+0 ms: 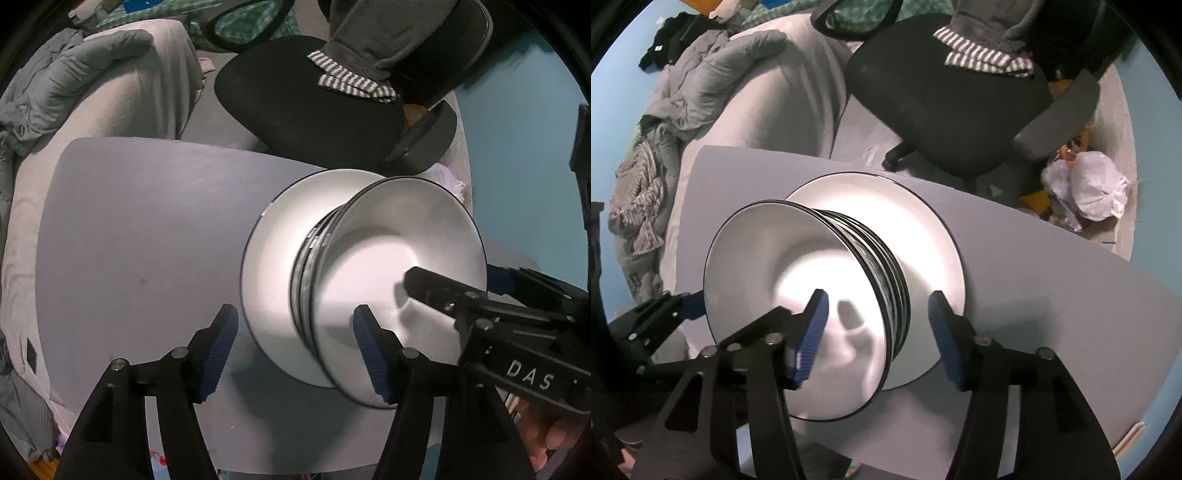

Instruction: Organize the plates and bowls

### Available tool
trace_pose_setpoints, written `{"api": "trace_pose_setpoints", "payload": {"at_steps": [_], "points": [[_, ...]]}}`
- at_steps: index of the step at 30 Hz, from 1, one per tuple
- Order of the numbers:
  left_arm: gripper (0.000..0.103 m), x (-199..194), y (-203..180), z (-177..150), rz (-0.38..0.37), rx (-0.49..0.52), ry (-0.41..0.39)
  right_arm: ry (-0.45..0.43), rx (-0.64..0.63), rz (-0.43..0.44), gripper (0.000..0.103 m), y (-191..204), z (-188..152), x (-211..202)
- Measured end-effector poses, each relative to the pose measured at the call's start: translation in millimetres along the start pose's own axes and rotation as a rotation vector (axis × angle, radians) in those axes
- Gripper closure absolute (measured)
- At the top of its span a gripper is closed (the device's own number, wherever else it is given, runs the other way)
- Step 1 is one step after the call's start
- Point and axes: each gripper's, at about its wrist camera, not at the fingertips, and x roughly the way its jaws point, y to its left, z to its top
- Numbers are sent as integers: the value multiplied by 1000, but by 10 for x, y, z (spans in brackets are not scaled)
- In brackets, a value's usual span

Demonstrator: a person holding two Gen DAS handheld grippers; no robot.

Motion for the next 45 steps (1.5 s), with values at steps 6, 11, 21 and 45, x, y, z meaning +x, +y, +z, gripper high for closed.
{"api": "trace_pose_setpoints", "payload": {"at_steps": [6,11,21,45], "points": [[31,-270,79,-80,33,-33,-87,-60,19,-49,42,-17,-87,-184],[31,-575,40,-172,56,-12,-165,-140,5,-98,42,-6,-172,-488],[24,-1168,-110,-314,59,69,-296,-282,-11,-143,41,61,-441,-1150],[22,-1952,-288,-706,-23,115,-410,-456,96,-169,41,-30,-1202,-2147]]}}
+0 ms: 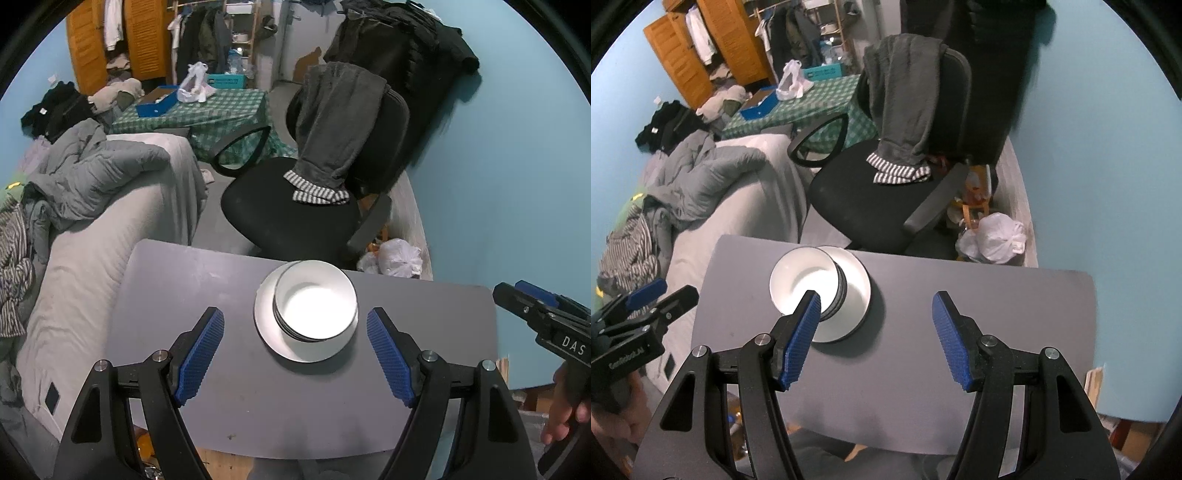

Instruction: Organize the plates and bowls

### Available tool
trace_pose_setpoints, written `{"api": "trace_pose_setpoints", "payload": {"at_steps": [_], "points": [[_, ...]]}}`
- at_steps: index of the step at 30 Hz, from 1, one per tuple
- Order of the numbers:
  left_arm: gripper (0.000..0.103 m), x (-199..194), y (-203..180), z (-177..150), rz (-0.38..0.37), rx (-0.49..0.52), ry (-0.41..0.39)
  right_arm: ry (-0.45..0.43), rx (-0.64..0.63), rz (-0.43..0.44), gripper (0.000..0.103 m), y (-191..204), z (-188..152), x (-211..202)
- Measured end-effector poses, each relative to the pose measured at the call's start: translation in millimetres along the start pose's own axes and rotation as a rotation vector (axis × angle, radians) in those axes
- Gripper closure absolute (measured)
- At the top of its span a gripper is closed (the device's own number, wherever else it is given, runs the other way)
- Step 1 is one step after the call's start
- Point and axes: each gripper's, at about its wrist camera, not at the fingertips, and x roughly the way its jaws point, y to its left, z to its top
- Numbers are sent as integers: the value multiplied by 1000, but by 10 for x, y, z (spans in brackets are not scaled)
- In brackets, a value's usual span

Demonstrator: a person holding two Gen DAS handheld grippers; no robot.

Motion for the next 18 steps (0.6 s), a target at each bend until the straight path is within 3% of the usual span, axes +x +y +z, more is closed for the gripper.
{"api": "trace_pose_setpoints", "payload": {"at_steps": [18], "points": [[22,37,-35,-56,-23,-2,44,-20,-1,-14,41,-83,-38,-80]]}}
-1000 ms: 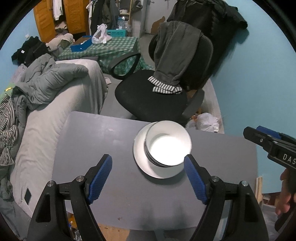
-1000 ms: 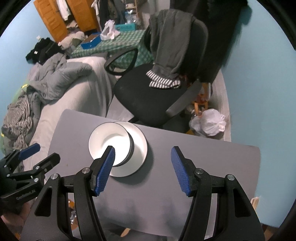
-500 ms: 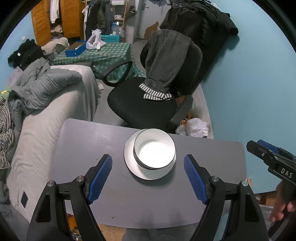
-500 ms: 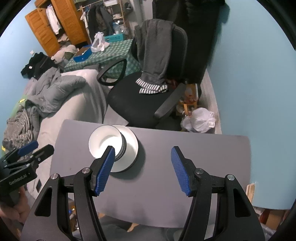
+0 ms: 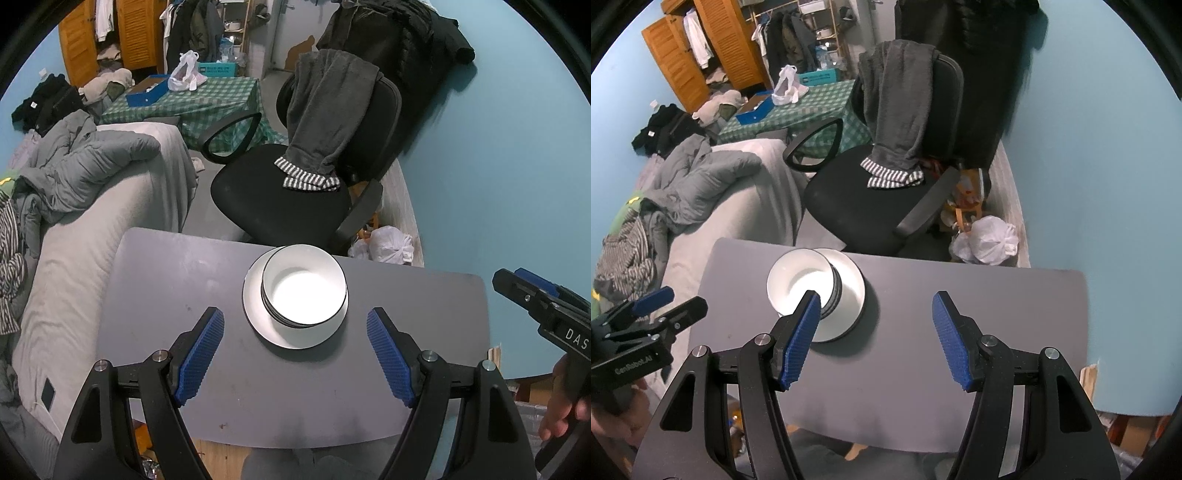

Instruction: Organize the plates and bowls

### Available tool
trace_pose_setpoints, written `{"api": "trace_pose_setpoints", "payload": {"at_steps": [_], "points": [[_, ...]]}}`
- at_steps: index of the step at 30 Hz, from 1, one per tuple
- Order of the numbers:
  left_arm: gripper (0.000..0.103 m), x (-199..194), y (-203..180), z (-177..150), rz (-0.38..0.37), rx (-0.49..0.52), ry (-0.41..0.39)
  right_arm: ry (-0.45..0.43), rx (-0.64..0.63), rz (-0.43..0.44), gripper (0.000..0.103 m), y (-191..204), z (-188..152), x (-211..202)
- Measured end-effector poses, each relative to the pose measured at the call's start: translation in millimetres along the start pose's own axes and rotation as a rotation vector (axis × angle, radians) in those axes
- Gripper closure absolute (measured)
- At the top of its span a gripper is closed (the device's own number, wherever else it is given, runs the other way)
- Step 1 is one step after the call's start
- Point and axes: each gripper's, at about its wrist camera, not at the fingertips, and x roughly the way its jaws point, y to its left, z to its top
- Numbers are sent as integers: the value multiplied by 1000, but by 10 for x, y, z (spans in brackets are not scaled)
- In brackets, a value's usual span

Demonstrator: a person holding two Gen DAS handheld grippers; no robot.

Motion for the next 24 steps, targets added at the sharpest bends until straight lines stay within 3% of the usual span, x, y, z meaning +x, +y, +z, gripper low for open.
{"api": "trace_pose_setpoints", "payload": {"at_steps": [24], "points": [[22,-62,-43,17,3,6,-6,15,-2,-8,41,35,29,53]]}}
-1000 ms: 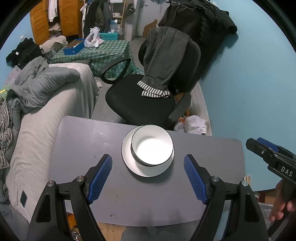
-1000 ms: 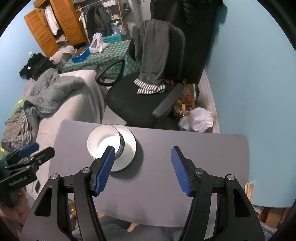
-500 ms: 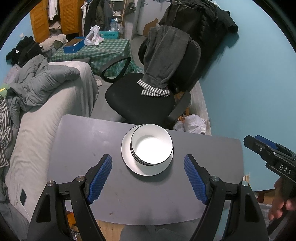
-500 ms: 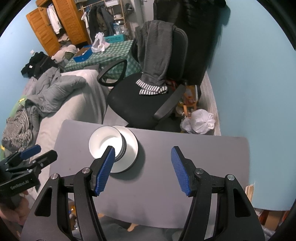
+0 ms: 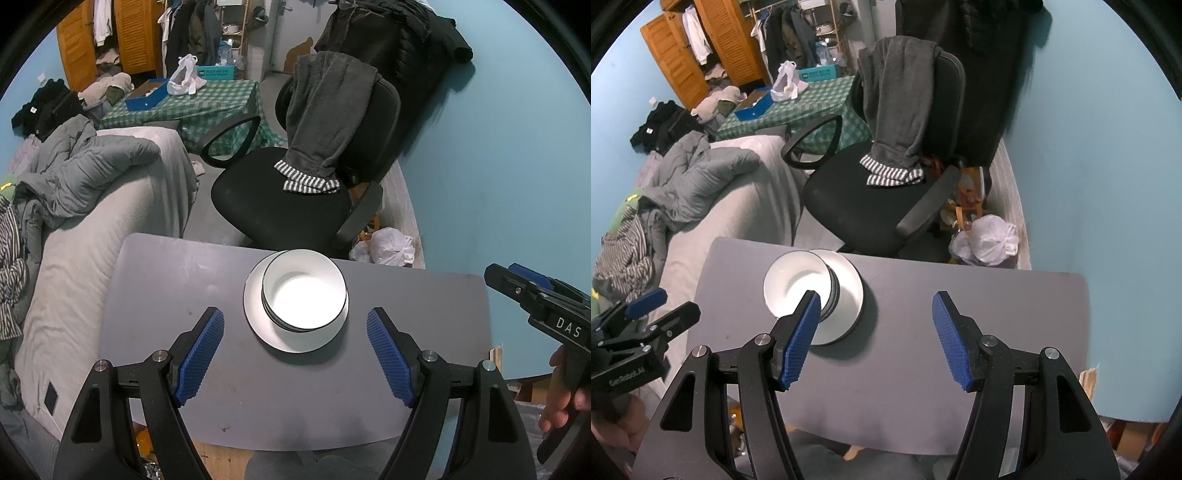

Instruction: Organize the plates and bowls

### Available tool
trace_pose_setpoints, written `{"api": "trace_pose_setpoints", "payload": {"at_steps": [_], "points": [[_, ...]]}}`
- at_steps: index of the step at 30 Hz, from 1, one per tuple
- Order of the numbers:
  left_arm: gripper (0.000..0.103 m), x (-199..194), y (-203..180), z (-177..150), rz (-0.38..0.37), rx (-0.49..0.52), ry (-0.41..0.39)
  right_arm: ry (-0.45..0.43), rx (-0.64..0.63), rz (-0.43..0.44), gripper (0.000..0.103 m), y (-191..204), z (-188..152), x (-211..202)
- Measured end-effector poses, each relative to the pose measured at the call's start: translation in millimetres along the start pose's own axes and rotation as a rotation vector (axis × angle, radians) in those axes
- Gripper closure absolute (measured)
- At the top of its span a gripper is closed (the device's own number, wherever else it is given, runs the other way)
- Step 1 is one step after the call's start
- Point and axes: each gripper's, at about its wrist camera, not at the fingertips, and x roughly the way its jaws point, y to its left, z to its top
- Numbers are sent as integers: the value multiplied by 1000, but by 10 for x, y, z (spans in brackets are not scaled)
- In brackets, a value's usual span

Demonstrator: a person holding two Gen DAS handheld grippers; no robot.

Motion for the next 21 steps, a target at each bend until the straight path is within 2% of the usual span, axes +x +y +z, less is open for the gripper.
{"api": "trace_pose_setpoints", "payload": {"at_steps": [21], "points": [[21,36,61,-12,2,-21,27,6,-2,5,41,17,24,13]]}}
